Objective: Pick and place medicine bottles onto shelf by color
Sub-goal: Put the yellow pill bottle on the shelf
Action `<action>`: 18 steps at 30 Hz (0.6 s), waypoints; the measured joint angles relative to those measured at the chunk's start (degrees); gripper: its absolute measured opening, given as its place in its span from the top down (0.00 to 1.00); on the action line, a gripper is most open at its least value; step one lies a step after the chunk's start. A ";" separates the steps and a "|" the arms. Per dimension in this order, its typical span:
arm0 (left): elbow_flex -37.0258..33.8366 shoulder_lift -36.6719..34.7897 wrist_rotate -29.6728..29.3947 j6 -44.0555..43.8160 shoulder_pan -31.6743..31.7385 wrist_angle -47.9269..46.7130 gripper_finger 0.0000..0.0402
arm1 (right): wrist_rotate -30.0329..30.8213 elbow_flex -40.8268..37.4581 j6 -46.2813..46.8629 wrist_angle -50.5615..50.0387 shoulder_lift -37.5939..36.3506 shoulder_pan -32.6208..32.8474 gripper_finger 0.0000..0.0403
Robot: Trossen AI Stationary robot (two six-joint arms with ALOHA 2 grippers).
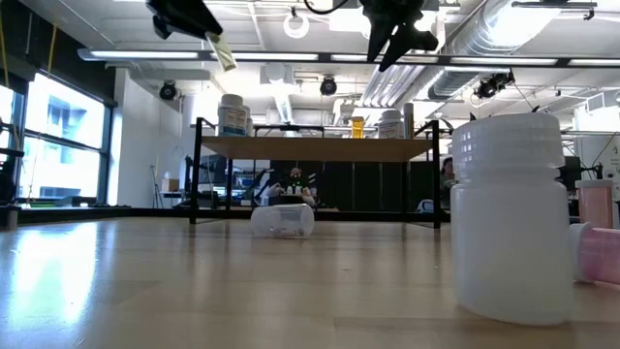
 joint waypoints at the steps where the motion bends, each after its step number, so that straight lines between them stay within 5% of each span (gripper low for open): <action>1: 1.19 0.71 0.50 0.93 1.61 -0.05 0.72 | 0.00 0.00 -0.01 -0.01 0.00 0.00 0.65; 18: 21.93 23.07 7.39 6.48 20.81 -0.07 0.72 | 0.04 0.00 -0.32 -0.01 0.00 0.00 0.65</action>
